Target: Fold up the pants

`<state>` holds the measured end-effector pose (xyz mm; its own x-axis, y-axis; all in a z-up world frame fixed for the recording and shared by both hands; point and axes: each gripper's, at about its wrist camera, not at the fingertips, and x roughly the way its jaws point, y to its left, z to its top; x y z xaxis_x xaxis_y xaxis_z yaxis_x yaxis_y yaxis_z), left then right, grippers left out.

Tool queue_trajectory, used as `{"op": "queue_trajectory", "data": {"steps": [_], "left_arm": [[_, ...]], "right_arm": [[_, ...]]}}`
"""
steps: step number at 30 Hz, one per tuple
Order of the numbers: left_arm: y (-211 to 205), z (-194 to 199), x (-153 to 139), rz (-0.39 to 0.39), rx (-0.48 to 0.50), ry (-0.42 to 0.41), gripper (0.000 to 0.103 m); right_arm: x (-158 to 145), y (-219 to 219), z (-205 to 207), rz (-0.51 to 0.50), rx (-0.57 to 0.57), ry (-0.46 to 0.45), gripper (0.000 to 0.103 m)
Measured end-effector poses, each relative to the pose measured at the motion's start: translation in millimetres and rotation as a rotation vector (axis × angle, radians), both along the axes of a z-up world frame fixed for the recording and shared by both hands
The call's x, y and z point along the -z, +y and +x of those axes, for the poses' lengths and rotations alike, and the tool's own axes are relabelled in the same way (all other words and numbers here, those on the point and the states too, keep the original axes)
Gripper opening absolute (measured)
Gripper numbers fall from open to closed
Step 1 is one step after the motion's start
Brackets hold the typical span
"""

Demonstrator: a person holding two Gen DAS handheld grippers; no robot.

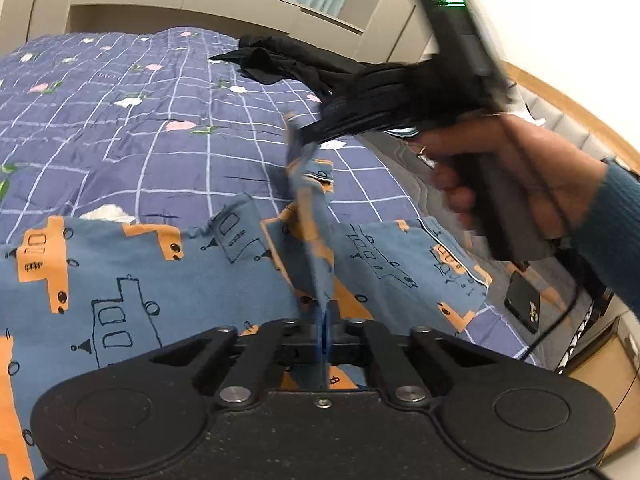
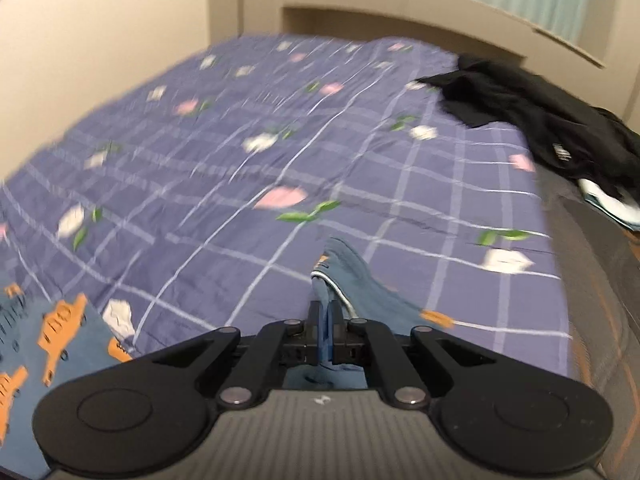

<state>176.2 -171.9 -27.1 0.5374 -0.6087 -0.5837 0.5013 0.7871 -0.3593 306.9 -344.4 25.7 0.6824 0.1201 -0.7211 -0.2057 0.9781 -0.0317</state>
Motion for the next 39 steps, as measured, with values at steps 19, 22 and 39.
{"op": "queue_trajectory", "data": {"steps": [19,22,39], "left_arm": [[-46,-50,2,0.253,0.21,-0.201,0.0],[-49,-54,6,0.284,0.225,-0.209,0.0],[-55,-55,12,0.317,0.216,-0.195,0.0]], "right_arm": [[9,-140,-174,0.231,0.389,-0.125,0.002],[28,-149,-185,0.276,0.424,-0.103,0.002],[57,-184,-198,0.446,0.54,-0.098,0.033]]}}
